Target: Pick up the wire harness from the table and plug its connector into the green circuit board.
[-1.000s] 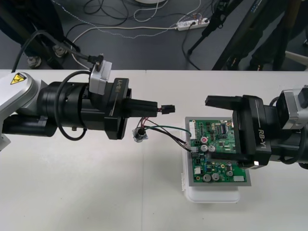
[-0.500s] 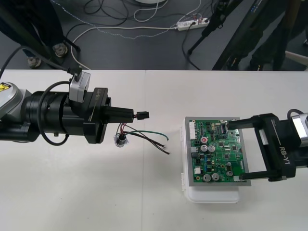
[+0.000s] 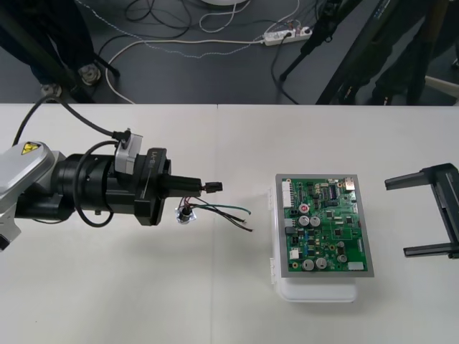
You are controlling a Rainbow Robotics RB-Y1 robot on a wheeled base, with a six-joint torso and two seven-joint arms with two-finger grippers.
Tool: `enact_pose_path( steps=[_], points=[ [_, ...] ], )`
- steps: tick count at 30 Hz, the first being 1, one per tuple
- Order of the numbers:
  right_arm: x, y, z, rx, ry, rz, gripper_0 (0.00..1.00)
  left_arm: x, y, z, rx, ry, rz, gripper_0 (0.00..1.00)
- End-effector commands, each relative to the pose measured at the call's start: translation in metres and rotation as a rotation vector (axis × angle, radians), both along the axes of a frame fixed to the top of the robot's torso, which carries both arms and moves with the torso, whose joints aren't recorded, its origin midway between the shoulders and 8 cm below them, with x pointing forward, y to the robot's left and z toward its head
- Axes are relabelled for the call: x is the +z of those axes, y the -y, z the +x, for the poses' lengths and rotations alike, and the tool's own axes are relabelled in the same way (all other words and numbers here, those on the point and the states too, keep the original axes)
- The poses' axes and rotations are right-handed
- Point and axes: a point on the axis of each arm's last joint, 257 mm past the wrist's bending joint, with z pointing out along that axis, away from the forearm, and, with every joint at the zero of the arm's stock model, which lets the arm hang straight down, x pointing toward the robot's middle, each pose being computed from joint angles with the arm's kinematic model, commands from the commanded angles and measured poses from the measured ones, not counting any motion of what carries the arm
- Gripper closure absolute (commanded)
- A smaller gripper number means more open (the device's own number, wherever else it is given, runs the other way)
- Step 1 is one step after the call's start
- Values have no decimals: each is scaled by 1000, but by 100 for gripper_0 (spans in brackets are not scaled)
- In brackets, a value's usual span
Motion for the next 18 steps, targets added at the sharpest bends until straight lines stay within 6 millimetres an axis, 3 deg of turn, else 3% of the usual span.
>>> enact_pose_path(
  steps=[1, 9, 18],
  points=[
    [6, 27, 14, -62, 33, -89, 0, -7, 8, -14, -62, 107, -31, 100],
    [-24, 52, 26, -124, 33, -244, 0, -31, 23, -19, -97, 93, -49, 100],
    [-34, 61, 31, -216, 14, -403, 0, -61, 32, -12, -103, 125, -12, 100]
  ],
)
